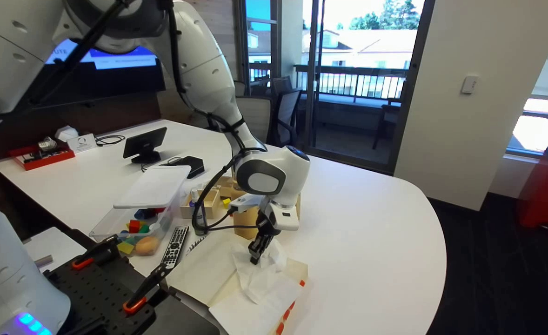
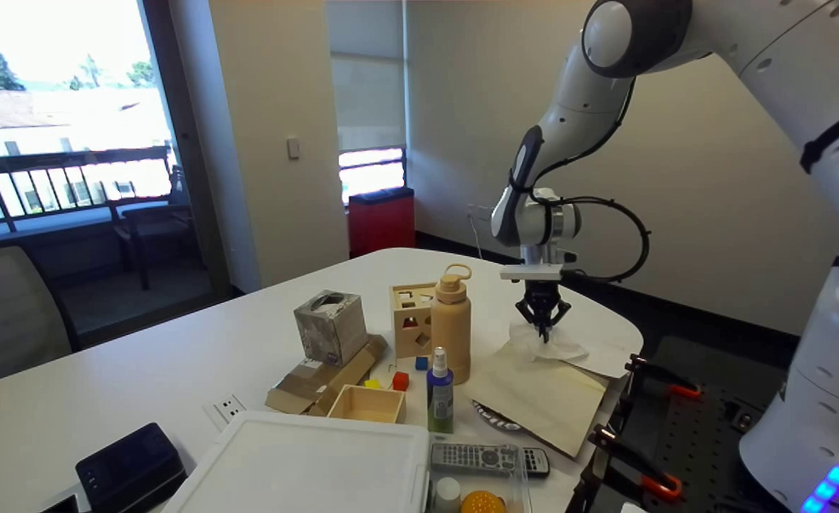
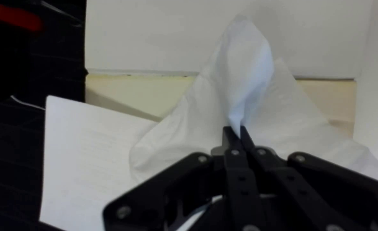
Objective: Pick the paper towel and wipe the surface of the paper then place it back down
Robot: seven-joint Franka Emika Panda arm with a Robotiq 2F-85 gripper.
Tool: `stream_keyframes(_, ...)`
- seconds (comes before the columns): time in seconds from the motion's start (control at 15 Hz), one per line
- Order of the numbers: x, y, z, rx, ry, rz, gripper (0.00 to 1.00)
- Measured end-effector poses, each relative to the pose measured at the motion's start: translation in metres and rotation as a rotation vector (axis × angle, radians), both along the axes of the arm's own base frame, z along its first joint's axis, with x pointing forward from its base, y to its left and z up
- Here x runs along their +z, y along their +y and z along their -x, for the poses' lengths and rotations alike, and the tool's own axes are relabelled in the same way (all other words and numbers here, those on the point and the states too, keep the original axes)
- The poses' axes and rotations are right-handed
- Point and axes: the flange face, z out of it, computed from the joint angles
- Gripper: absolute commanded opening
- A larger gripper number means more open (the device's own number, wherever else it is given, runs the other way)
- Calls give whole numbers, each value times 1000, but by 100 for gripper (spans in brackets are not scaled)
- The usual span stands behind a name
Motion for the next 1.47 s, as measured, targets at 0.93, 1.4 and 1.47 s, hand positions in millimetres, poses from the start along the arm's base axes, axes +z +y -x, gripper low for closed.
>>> stream_keyframes(0.93,1,-11,35,-136,195,51,0)
stream_keyframes(1.4,-8,13,23,-34,104,-105,0)
stream_keyframes(1.47,-9,17,23,-26,112,-120,0)
